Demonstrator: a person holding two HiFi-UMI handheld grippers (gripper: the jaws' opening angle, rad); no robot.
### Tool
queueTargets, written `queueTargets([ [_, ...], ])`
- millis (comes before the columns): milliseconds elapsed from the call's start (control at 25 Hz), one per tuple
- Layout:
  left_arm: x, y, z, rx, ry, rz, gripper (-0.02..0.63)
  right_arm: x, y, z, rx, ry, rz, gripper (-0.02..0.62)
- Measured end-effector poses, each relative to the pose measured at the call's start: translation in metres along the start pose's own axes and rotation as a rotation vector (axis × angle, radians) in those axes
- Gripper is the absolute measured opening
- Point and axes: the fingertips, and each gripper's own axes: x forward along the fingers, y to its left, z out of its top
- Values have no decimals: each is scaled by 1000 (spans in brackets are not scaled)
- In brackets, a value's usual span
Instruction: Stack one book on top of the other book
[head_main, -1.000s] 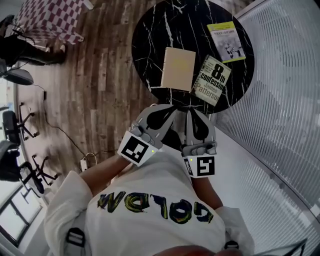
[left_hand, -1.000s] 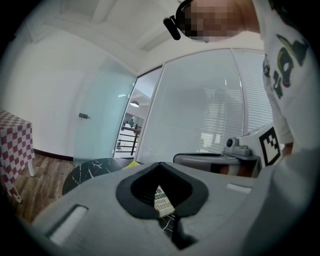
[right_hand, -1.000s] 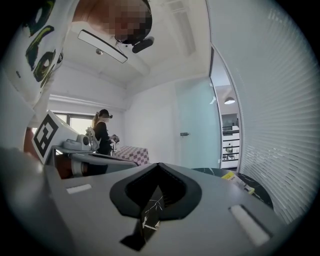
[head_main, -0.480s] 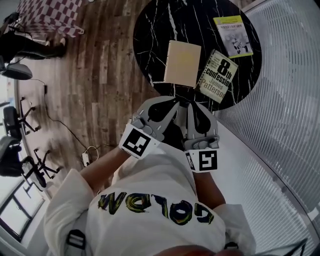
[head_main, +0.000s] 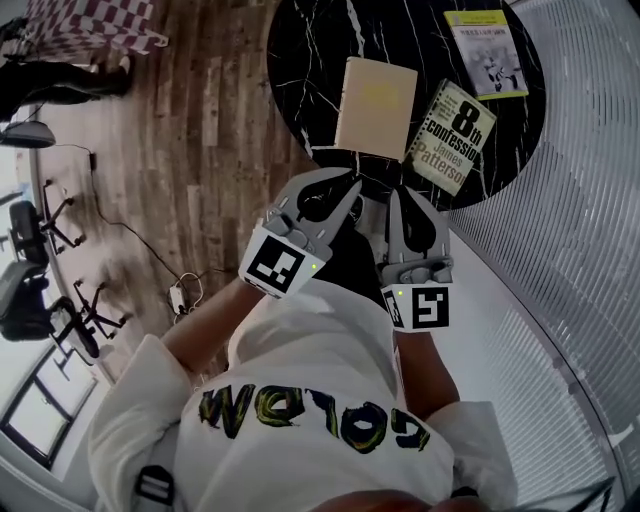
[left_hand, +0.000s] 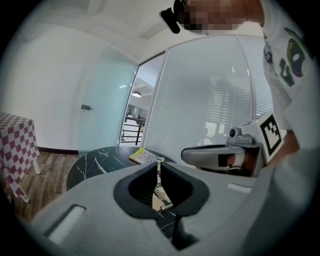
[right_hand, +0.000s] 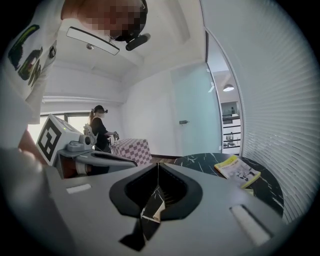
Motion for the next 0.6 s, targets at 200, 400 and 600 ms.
queueTargets([
  [200, 8, 9, -16, -11, 31, 3, 22, 9, -9, -16, 6, 29, -1, 23],
  [400, 16, 15, -38, -54, 67, 2, 23, 20, -18, -31, 12, 61, -1, 28],
  [600, 26, 25, -56, -63, 101, 1, 26, 33, -25, -44, 13, 87, 11, 34],
])
